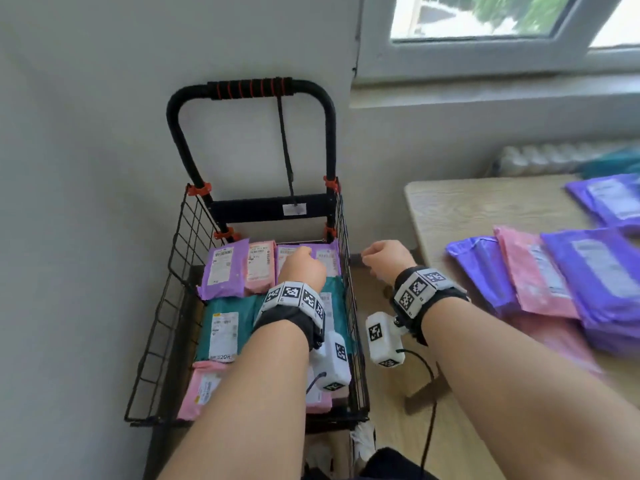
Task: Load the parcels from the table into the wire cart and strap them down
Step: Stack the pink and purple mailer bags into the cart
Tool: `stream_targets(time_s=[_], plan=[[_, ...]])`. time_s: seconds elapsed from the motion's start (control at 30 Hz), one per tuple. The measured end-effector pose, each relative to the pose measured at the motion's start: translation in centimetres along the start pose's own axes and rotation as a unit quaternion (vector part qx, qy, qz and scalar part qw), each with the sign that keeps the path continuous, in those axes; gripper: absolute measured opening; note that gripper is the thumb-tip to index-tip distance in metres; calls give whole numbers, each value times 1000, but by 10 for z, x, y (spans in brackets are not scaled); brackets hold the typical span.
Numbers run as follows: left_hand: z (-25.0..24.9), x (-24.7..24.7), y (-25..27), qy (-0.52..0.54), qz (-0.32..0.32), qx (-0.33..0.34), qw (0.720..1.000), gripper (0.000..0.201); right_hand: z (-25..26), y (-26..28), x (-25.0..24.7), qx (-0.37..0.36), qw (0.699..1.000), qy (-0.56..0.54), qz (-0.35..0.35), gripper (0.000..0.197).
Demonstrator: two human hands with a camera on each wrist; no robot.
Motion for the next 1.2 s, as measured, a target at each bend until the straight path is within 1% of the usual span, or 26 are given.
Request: stream_targets(time_s=[0.13, 0.33, 0.37, 0.43, 0.47, 0.53, 0.6, 0.67, 0.77, 0.87, 0.97, 1.07, 1.13, 1.2], plan=[[-32, 28, 16, -14, 26, 56, 998, 42, -53, 23, -36, 60, 997, -16, -52, 19], [-81, 84, 50, -36, 75, 119, 989, 44, -124, 44, -88, 128, 983, -45, -122, 21], [-90, 94, 56, -43, 83, 129, 987, 44, -136, 46, -98, 136, 980, -54, -138, 22], [-107, 113, 67, -61, 96, 148, 983, 44, -162, 47, -119, 158, 972, -61, -165, 17], [-116, 122, 73, -70, 102, 157, 980, 43, -174, 48, -130, 171, 967, -63, -176, 17], [-133, 141, 80, -90, 109, 171, 975, 41, -196, 46, -148, 183, 962, -80, -186, 22], [-152, 160, 83, -100, 115, 179, 972, 37, -218, 38, -166, 187, 959, -90, -193, 22], [-172, 180, 85, -97, 116, 176, 973, 33, -240, 30, -185, 190, 958, -89, -198, 22], [-199, 211, 89, -82, 116, 163, 976, 31, -273, 11, -214, 195, 957, -89, -196, 29], [-218, 247, 92, -87, 127, 148, 977, 28, -293, -12, -232, 184, 965, -83, -170, 37], [-225, 274, 91, -73, 127, 105, 984, 24, -307, -34, -235, 171, 974, -70, -129, 40], [-230, 290, 93, -67, 111, 79, 988, 26, -317, -49, -233, 152, 983, -42, -96, 43], [-234, 297, 94, -69, 97, 70, 990, 31, -322, -57, -237, 142, 985, -33, -90, 43], [-238, 304, 96, -74, 84, 61, 992, 32, -330, -63, -243, 143, 985, -32, -91, 42]])
Point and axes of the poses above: each hand's wrist, its own y-axis away from the middle knuckle, its own x-axis out of the palm, z = x × y, the point moved 8 cm from there along -y, towards the middle knuckle, and after that the axes turned 8 degrees about -z, right-handed, at the moved point
